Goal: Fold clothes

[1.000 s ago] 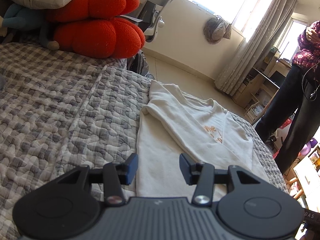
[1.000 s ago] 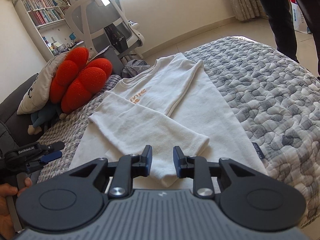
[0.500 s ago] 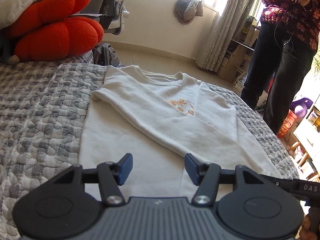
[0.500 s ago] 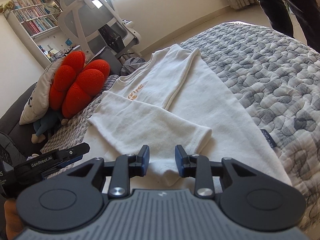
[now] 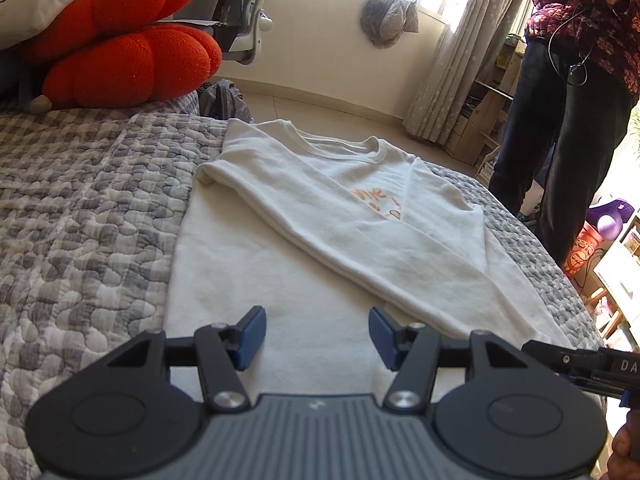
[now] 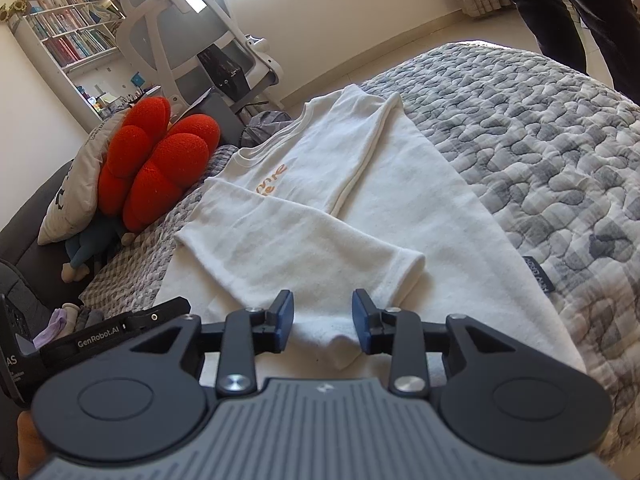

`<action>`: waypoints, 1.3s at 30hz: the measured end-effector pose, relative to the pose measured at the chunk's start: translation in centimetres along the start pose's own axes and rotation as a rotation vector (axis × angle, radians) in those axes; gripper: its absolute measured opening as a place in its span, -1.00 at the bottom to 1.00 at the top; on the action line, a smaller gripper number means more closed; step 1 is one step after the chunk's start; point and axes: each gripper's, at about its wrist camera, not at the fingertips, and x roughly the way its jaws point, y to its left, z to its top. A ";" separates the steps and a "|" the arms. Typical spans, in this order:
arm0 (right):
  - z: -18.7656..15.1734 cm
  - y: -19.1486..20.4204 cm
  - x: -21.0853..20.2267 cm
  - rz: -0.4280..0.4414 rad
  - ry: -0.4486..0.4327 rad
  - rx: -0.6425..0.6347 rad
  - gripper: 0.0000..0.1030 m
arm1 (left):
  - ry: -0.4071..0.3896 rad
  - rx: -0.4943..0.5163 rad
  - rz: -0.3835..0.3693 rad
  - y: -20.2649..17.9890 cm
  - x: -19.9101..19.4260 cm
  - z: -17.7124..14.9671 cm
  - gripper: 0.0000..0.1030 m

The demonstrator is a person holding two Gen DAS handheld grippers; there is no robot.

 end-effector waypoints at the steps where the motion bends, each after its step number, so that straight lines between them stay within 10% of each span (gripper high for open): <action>1: 0.0 0.0 0.0 -0.001 0.000 -0.001 -0.32 | -0.004 -0.003 -0.002 0.0 -0.2 0.0 0.13; 39: -0.2 -1.1 -2.4 -0.024 -0.130 0.095 0.00 | -0.001 -0.043 -0.014 -0.7 -1.1 -0.7 0.13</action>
